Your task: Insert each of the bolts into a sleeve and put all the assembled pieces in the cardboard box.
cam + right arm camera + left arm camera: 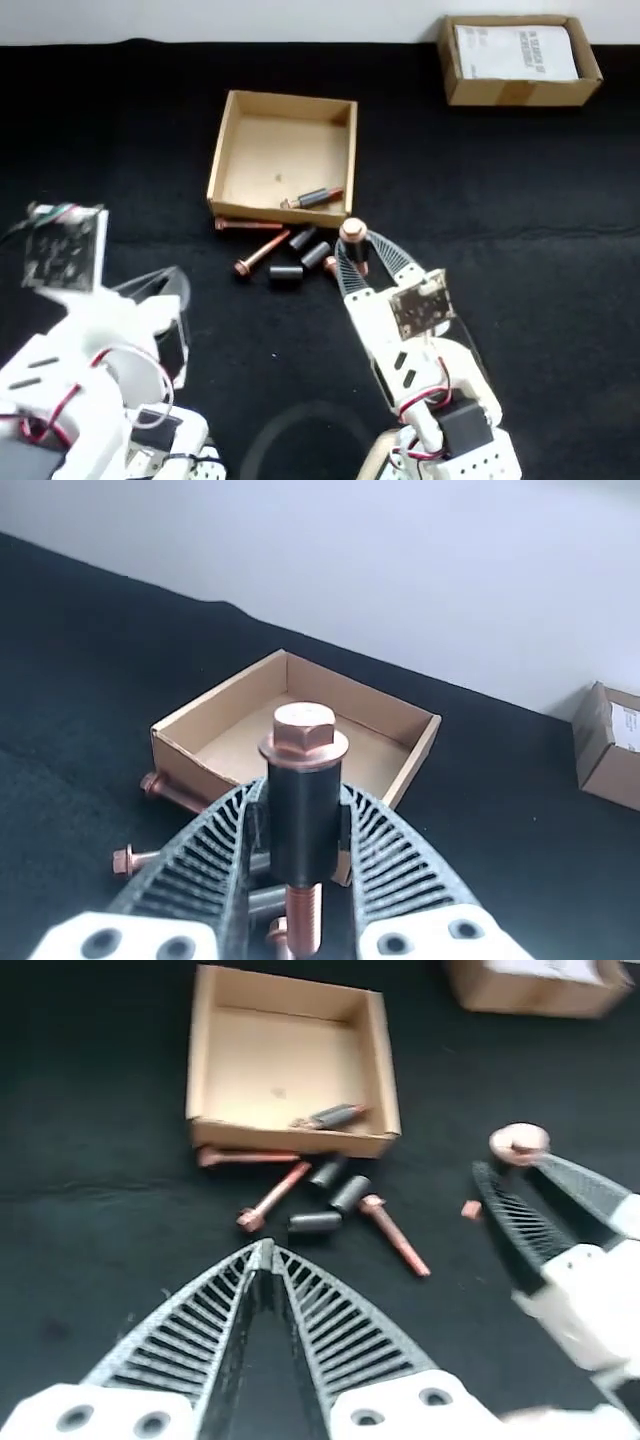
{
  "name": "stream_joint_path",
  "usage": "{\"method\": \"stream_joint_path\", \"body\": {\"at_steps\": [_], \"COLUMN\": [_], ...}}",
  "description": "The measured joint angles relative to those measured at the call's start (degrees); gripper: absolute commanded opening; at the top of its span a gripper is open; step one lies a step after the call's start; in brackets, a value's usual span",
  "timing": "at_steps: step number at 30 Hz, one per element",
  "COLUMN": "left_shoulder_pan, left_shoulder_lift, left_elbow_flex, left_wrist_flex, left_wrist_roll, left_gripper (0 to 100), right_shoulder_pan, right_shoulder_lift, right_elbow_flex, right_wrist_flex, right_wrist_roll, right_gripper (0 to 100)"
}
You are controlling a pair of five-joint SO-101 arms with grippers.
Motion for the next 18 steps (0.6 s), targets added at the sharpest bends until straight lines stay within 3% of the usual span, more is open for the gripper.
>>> {"method": "stream_joint_path", "body": {"at_steps": [10,18], "left_shoulder_pan": [-10.9,-22.0], "left_shoulder_lift": [-28.3,-29.8], "left_elbow_flex": [30.6,39.7], "left_wrist_flex": [-6.9,-16.5], "left_wrist_roll": [0.0,0.1], "left_gripper": [1,1], "right_shoulder_pan": [0.0,-1.9], "right_shoulder_lift": [29.7,53.7], "right_elbow_flex": [-18.9,-31.9], "right_wrist_flex": [-6.5,-10.2], "right_wrist_roll": [2.8,11.7], "right_gripper": [0.8,0.8]}}
